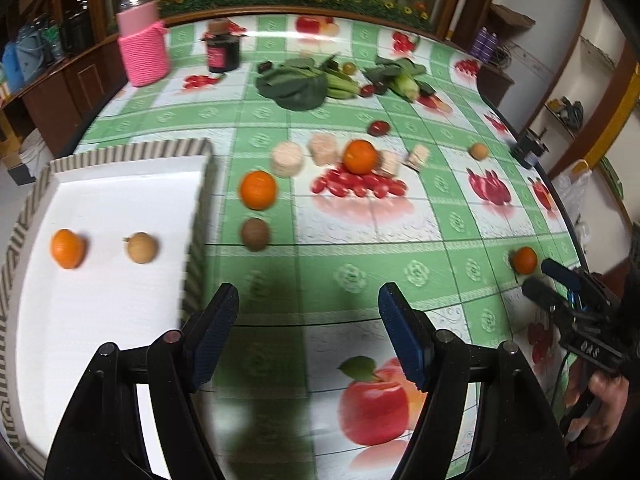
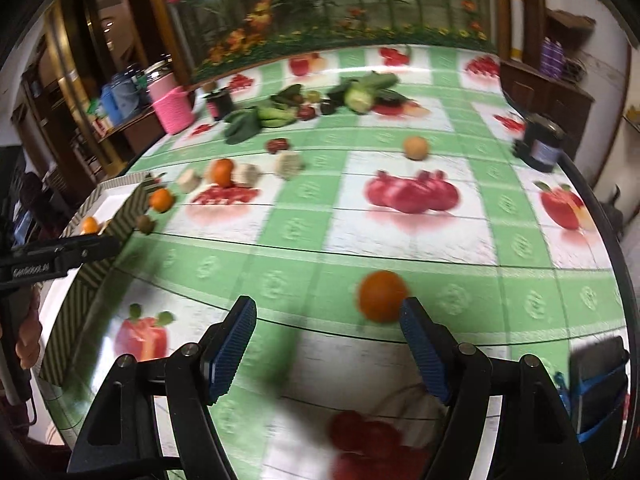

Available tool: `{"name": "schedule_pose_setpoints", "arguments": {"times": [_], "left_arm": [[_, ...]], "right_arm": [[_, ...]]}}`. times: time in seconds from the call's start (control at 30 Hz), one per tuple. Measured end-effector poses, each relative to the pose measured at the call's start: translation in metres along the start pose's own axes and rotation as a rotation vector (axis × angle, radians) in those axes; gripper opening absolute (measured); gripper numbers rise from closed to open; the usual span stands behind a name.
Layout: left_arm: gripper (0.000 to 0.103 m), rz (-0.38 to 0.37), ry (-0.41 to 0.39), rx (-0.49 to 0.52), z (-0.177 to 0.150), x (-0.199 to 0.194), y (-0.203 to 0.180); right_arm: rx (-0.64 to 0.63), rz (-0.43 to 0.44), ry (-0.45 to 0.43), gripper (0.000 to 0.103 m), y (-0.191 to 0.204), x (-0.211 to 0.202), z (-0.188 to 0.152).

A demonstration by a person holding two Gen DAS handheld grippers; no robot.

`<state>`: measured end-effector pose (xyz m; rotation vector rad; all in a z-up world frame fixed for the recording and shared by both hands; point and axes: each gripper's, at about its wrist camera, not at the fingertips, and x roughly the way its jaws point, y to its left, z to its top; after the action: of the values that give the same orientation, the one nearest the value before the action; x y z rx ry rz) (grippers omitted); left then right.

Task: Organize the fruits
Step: 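Withdraw both tools from the tray back toward the fruits on the table, then close the right gripper on an orange while the left gripper grasps a brown kiwi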

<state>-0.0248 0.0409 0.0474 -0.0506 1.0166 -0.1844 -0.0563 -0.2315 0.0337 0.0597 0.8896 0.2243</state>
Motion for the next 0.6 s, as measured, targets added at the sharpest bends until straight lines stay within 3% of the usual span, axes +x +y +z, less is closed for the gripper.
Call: {"name": "schedule_pose_setpoints", "arguments": {"times": [0.3, 0.4, 0.43, 0.6], "left_arm": [[0.072, 0.012, 0.030, -0.026, -0.002, 0.015, 0.007], [0.072, 0.016, 0.034, -0.027, 0.000, 0.018, 0.012], [0.072, 0.021, 0.037, -0.030, 0.001, 0.019, 0.013], [0.072, 0.022, 0.038, -0.043, 0.008, 0.025, 0.019]], "right_arm": [[0.006, -0.034, 0.018, 0.073, -0.019, 0.015, 0.006], [-0.021, -0.046, 0.035, 0.038, -0.018, 0.025, 0.004], [-0.014, -0.040, 0.033, 0.033, -0.019, 0.025, 0.005], [-0.011, -0.007, 0.022, 0.033, -0.016, 0.025, 0.006]]}}
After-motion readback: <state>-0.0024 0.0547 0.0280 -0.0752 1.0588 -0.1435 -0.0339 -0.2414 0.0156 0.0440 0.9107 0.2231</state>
